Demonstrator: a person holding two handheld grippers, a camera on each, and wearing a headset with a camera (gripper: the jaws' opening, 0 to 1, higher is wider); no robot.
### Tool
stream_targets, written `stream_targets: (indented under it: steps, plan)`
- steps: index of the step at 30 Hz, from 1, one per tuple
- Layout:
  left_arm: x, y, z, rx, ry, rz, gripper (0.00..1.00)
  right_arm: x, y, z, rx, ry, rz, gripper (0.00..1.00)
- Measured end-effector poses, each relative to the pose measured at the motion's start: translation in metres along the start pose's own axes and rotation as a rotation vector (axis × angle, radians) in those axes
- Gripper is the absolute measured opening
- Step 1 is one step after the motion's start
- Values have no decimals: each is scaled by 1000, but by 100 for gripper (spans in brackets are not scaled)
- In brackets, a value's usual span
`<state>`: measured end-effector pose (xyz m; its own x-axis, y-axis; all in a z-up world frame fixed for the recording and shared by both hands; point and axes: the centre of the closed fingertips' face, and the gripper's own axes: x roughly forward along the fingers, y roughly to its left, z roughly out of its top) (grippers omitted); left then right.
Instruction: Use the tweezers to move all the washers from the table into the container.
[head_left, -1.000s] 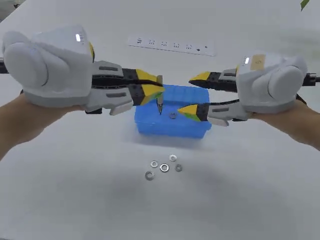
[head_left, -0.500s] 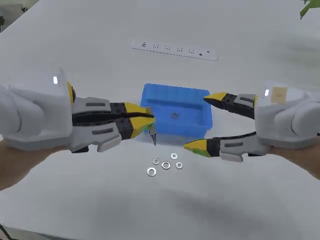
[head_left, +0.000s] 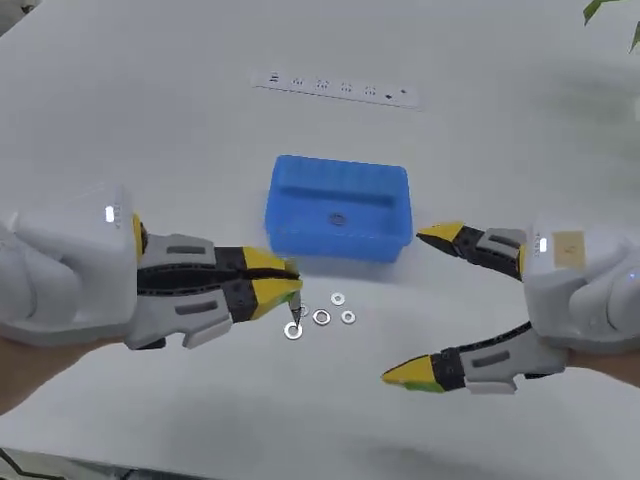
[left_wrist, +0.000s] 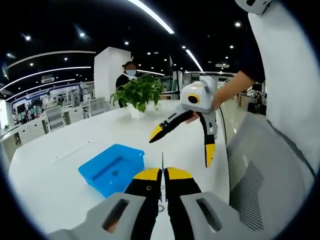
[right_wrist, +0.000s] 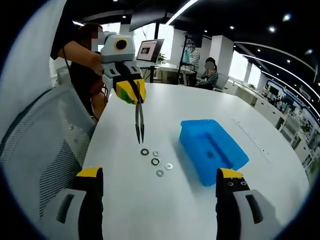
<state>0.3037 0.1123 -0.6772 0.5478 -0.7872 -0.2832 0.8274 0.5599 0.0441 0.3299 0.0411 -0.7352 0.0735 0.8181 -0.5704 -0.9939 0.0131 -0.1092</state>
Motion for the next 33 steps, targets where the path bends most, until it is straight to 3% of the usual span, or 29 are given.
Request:
stream_targets:
  steps: [2,9,21,28,33]
  plan:
    - [1,0,-3,-4,3,-2,6,1,4,-3,0,3,1,100]
    - [4,0,-12,-21,11,-6,6,2,14,-9,44,11,15,100]
    - [10,4,-16,-29,3,-16,6,4,27,-8,101,-3,46,99]
    - [12,4,-29,-4,42,-34,6,4,34,-7,136,-17,47,99]
    - [9,3,-30,-8,43,-42,6,4,35,-10,150,-12,43,97]
